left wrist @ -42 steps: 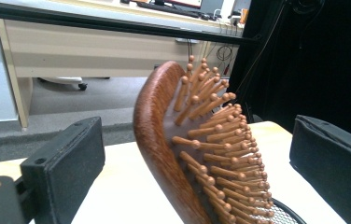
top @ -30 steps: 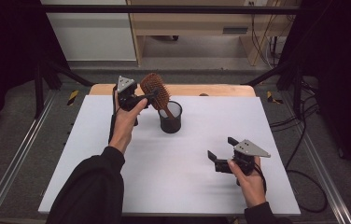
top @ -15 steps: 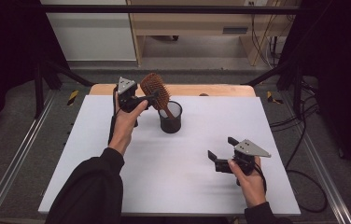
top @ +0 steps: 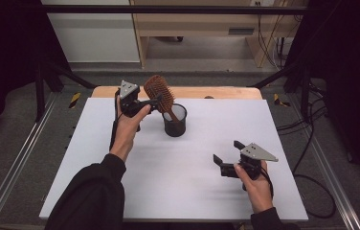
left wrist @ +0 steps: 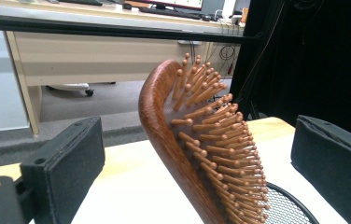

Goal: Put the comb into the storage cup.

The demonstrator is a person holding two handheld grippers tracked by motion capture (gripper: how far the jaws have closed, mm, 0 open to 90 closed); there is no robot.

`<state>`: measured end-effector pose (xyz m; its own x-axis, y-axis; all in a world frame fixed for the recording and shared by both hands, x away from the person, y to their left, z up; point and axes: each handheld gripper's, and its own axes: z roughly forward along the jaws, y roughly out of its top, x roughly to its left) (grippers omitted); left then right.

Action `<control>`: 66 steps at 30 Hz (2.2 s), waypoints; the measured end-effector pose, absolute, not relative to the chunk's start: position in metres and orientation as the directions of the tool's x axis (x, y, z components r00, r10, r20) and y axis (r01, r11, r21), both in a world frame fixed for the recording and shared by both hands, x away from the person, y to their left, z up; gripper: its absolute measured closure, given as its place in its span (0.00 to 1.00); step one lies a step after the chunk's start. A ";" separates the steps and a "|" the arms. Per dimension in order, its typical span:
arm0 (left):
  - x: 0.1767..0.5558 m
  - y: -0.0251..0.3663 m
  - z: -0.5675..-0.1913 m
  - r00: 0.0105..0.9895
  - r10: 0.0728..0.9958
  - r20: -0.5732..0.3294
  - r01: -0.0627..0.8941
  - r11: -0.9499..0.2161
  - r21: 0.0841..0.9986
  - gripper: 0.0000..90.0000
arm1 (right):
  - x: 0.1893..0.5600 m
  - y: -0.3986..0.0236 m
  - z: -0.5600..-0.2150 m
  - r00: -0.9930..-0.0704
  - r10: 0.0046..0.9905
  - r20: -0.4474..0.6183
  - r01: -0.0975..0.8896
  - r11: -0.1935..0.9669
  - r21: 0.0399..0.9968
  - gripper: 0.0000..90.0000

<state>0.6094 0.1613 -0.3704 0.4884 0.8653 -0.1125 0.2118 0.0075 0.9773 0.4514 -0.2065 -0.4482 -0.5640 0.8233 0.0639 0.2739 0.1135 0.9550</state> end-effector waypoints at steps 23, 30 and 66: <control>0.583 0.171 -0.358 0.485 0.873 -0.046 0.164 -0.039 0.986 0.03 | 0.451 -0.206 -0.447 -0.556 0.830 0.051 0.267 0.121 0.956 0.05; 0.575 0.173 -0.357 0.488 0.871 -0.055 0.163 -0.029 0.986 0.03 | 0.451 -0.205 -0.447 -0.563 0.826 0.043 0.267 0.133 0.954 0.07; 0.551 0.189 -0.353 0.508 0.859 -0.065 0.134 -0.005 0.991 0.02 | 0.452 -0.207 -0.448 -0.562 0.825 0.057 0.281 0.126 0.951 0.06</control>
